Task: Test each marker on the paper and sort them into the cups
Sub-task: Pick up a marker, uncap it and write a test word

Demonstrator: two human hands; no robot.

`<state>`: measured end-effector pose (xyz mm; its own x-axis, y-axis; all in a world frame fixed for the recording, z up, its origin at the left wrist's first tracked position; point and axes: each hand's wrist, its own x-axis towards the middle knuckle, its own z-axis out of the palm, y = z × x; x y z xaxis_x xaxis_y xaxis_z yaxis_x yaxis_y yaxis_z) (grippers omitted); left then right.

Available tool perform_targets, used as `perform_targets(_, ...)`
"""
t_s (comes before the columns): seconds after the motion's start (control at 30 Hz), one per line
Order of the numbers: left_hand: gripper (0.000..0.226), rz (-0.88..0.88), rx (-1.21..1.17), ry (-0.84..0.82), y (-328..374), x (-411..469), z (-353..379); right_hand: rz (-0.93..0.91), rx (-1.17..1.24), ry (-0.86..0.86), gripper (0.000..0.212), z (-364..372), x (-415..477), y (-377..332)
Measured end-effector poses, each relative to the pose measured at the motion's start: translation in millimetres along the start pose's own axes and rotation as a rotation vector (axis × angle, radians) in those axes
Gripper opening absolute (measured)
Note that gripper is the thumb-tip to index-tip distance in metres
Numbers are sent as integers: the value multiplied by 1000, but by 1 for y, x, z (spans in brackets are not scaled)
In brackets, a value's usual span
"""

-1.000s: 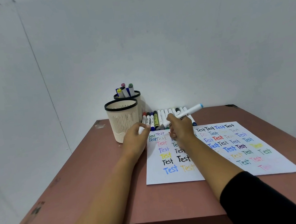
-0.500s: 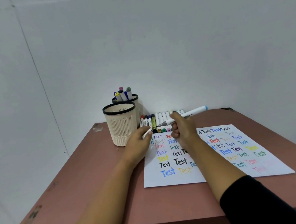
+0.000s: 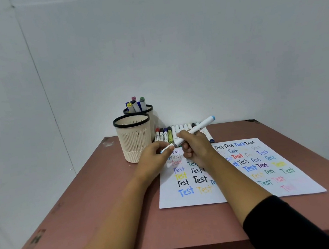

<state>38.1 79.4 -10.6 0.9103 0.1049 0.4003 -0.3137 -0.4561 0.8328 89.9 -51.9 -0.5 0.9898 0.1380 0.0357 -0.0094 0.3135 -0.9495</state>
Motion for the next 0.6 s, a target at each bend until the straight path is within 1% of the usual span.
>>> perform_targets(0.1, 13, 14, -53, 6, 0, 0, 0, 26, 18, -58, 25, 1, -3, -2)
perform_targets(0.23, 26, 4, -91, 1, 2, -1, 3, 50, 44, -101, 25, 1, -7, -2)
perform_targets(0.33, 35, 26, -69, 14, 0, -2, 4, 55, 60, -104, 25, 2, -8, -2)
perform_targets(0.6, 33, 5, -120, 6, -5, -1, 7, 98, 78, -99, 24, 1, -10, 0)
